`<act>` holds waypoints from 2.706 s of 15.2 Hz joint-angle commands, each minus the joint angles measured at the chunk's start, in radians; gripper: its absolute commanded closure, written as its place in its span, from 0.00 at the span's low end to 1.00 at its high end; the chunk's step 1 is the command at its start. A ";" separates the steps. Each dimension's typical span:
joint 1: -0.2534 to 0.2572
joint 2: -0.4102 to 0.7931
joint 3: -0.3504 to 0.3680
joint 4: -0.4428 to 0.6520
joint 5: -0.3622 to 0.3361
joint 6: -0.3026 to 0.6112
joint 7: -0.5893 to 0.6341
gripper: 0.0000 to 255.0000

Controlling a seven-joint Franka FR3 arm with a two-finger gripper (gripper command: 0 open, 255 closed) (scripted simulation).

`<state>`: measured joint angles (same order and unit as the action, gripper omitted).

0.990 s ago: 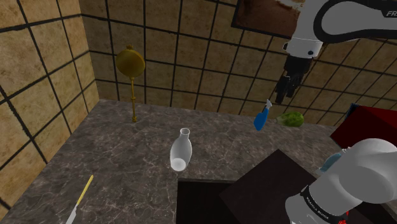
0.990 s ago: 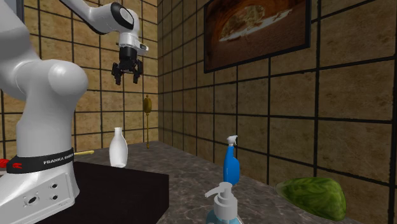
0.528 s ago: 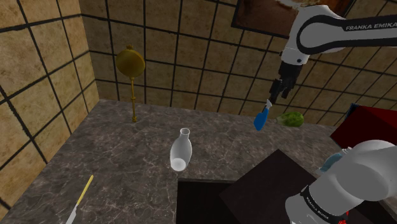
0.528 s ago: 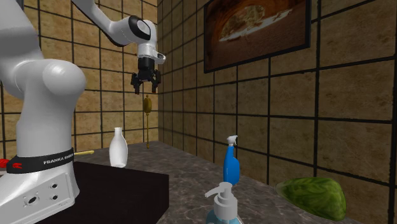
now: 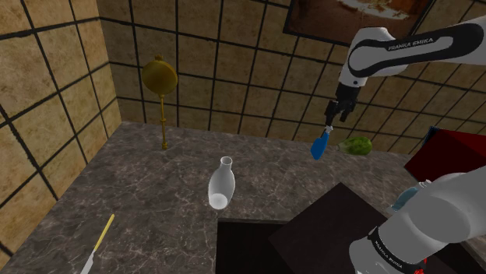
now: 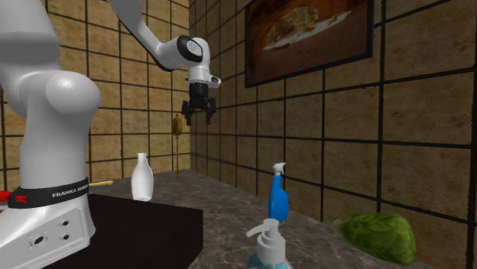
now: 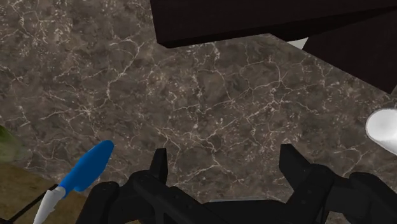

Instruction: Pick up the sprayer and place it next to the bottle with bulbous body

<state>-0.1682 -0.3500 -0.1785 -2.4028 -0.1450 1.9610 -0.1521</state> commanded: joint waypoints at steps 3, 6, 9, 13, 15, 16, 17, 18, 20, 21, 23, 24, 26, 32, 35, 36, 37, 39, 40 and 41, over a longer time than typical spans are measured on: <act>-0.028 0.136 -0.051 0.065 0.003 0.088 -0.033 0.00; -0.048 0.232 -0.085 0.118 0.018 0.142 -0.061 0.00; -0.070 0.331 -0.115 0.180 0.044 0.188 -0.093 0.00; -0.105 0.466 -0.145 0.276 0.094 0.236 -0.140 0.00; -0.126 0.534 -0.155 0.330 0.123 0.253 -0.165 0.00; -0.138 0.568 -0.158 0.358 0.139 0.260 -0.177 0.00; -0.151 0.602 -0.161 0.388 0.154 0.266 -0.188 0.00; -0.164 0.636 -0.163 0.419 0.170 0.270 -0.199 0.00; -0.192 0.705 -0.165 0.484 0.201 0.276 -0.220 0.00; -0.208 0.739 -0.165 0.518 0.216 0.277 -0.230 0.00; -0.240 0.808 -0.163 0.590 0.244 0.276 -0.246 0.00; -0.256 0.843 -0.162 0.628 0.258 0.273 -0.254 0.00; -0.271 0.876 -0.158 0.655 0.270 0.281 -0.260 0.00; -0.282 0.925 -0.147 0.643 0.287 0.340 -0.270 0.00; -0.283 0.930 -0.145 0.642 0.288 0.345 -0.271 0.00; -0.283 0.930 -0.145 0.642 0.288 0.345 -0.271 0.00; -0.283 0.930 -0.145 0.642 0.288 0.345 -0.271 0.00; -0.283 0.930 -0.145 0.642 0.288 0.345 -0.271 0.00; -0.283 0.929 -0.145 0.642 0.288 0.345 -0.271 0.00; -0.283 0.929 -0.145 0.642 0.288 0.345 -0.271 1.00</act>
<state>-0.4516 0.5795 -0.3239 -1.7604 0.1434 2.3062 -0.4236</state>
